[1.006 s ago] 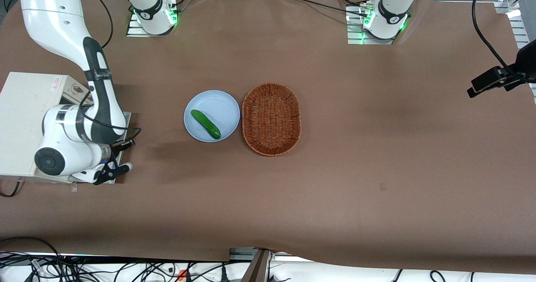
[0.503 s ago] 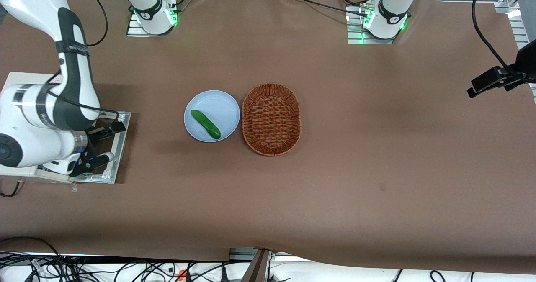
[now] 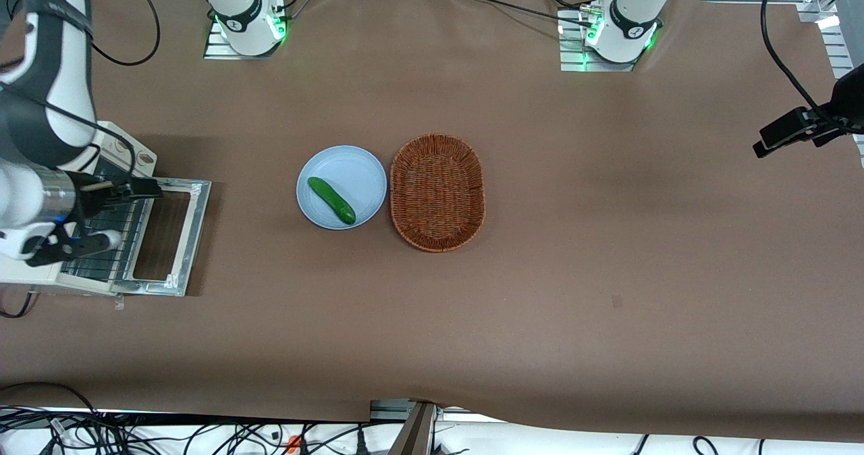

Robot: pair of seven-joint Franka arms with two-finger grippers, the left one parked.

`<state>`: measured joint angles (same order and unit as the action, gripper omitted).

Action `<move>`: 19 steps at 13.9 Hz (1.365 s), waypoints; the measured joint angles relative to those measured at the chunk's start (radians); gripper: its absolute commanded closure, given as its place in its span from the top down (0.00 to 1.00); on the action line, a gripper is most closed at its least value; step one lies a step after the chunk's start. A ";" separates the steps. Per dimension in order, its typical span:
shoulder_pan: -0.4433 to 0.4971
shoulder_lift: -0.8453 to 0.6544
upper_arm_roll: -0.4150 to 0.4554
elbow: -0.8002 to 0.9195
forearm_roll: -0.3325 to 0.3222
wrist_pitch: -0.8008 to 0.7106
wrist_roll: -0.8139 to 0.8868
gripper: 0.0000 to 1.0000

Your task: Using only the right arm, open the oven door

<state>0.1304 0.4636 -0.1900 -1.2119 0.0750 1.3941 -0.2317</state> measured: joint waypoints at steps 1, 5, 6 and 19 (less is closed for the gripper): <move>-0.003 -0.030 -0.002 -0.003 0.000 0.000 0.026 1.00; -0.050 -0.134 -0.003 -0.039 0.000 0.024 0.047 1.00; -0.057 -0.160 -0.003 -0.063 -0.001 0.049 0.055 1.00; -0.048 -0.254 0.007 -0.137 -0.024 0.120 0.164 1.00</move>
<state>0.0829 0.2092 -0.1834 -1.3487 0.0510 1.5140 -0.0672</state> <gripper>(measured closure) 0.000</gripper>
